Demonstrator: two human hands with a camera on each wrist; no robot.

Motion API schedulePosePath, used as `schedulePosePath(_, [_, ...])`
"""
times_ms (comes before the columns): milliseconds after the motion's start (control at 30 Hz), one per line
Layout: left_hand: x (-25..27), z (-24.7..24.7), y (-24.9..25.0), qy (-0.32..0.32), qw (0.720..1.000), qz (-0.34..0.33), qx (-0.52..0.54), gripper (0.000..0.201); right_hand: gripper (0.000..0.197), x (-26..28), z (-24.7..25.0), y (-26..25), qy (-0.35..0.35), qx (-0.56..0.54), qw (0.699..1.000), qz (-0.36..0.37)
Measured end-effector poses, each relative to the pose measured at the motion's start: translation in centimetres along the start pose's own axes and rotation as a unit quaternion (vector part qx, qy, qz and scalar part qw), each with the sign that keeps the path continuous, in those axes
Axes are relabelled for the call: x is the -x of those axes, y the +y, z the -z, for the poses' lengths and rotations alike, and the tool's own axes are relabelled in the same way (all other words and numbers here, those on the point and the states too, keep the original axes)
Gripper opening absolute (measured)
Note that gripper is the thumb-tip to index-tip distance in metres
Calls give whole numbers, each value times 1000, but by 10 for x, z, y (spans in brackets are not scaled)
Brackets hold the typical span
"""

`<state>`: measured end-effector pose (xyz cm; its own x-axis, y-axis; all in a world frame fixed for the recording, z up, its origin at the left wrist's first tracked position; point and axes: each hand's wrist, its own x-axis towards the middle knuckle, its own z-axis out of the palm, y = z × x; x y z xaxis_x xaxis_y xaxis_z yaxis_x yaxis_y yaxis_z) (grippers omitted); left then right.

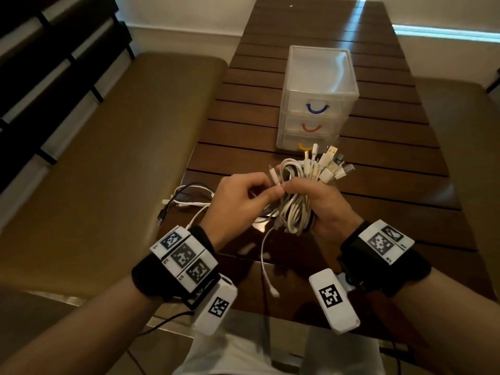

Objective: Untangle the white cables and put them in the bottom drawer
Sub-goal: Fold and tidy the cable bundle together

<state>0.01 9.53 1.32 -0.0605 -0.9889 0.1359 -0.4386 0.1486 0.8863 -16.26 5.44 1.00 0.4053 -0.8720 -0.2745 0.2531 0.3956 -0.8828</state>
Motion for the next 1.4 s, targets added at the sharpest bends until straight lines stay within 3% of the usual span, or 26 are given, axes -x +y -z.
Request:
schedulePosePath(67, [-1, -2, 2, -1, 1000, 19, 23, 24, 22, 3, 2, -2, -13, -12, 1000, -10])
schedulePosePath(133, [0, -3, 4, -2, 999, 28, 33, 28, 21, 5, 3, -4, -26, -27, 999, -23])
schedulePosePath(300, [-3, -2, -2, 45, 995, 75, -52, 61, 19, 5, 3, -6, -39, -35, 998, -30])
schedulePosePath(500, [-8, -9, 4, 27, 996, 46, -78, 42, 17, 2, 0, -3, -44, -38, 997, -49])
schedulePosePath(633, [-16, -7, -2, 12, 995, 103, -7, 44, 34, 0, 6, -4, -41, -12, 998, -54])
schedulePosePath(800, [-19, -4, -10, -21, 989, 148, 5, 46, 11, -1, -1, -5, -9, 20, 999, -34])
schedulePosePath(867, [-17, -2, -16, -62, 985, 154, 55, 61, 8, -2, -4, -9, -9, -14, 999, -45])
schedulePosePath(967, [-8, 1, -26, -185, 966, 149, 103, 83, 6, -7, -7, -11, -7, -46, 997, -55])
schedulePosePath(1033, [-3, 2, -26, -239, 965, 107, 11, 80, 8, -10, -11, -7, 2, -48, 997, -52])
schedulePosePath(1167, [0, -3, -28, -191, 969, 50, -146, 56, 14, -15, -23, -4, 0, -47, 998, -41])
schedulePosePath(1267, [4, -4, -35, -147, 983, 46, -99, 51, 24, -14, -27, -6, -19, -39, 998, -40])
schedulePosePath(1333, [4, -2, -33, -153, 985, 46, -62, 51, 30, -14, -27, -5, -23, -40, 998, -38])
schedulePosePath(1400, [2, -2, -28, -165, 985, 48, -12, 64, 21, -15, -29, -7, -30, -39, 998, -35])
